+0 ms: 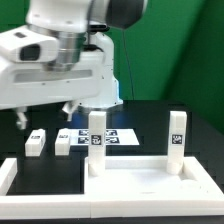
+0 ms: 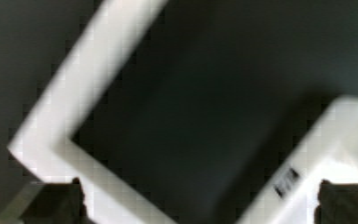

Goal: Assemble desk

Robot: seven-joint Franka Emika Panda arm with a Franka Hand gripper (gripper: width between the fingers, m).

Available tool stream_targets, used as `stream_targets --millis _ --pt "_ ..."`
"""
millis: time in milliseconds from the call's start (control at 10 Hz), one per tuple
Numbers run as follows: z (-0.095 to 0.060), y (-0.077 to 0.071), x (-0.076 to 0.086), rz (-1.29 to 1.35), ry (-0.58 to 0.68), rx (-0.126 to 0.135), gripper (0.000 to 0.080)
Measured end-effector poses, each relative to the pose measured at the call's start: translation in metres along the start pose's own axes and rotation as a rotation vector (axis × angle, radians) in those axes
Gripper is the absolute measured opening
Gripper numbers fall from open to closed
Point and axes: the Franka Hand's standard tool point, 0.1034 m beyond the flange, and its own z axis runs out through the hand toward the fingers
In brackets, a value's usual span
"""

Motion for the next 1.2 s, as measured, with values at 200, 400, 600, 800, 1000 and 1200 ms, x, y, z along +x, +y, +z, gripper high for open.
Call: stream_targets --millis 200,400,600,800,1000,1200 --pt "0.025 0.01 -0.047 0.188 -0.031 0.089 0.0649" --pt "0.028 0.005 -0.047 0.239 -0.038 0.093 0.0649" --pt "0.029 0.005 -0.048 0.235 -0.038 0.093 0.0649" --pt "0.04 0.003 -0.06 0.239 -0.058 0.124 0.0649" --pt "0.06 -0.019 -0.084 0.284 -0.122 0.208 0.0649" --pt "0.061 -0.025 -0.085 0.318 -0.167 0.258 0.0649"
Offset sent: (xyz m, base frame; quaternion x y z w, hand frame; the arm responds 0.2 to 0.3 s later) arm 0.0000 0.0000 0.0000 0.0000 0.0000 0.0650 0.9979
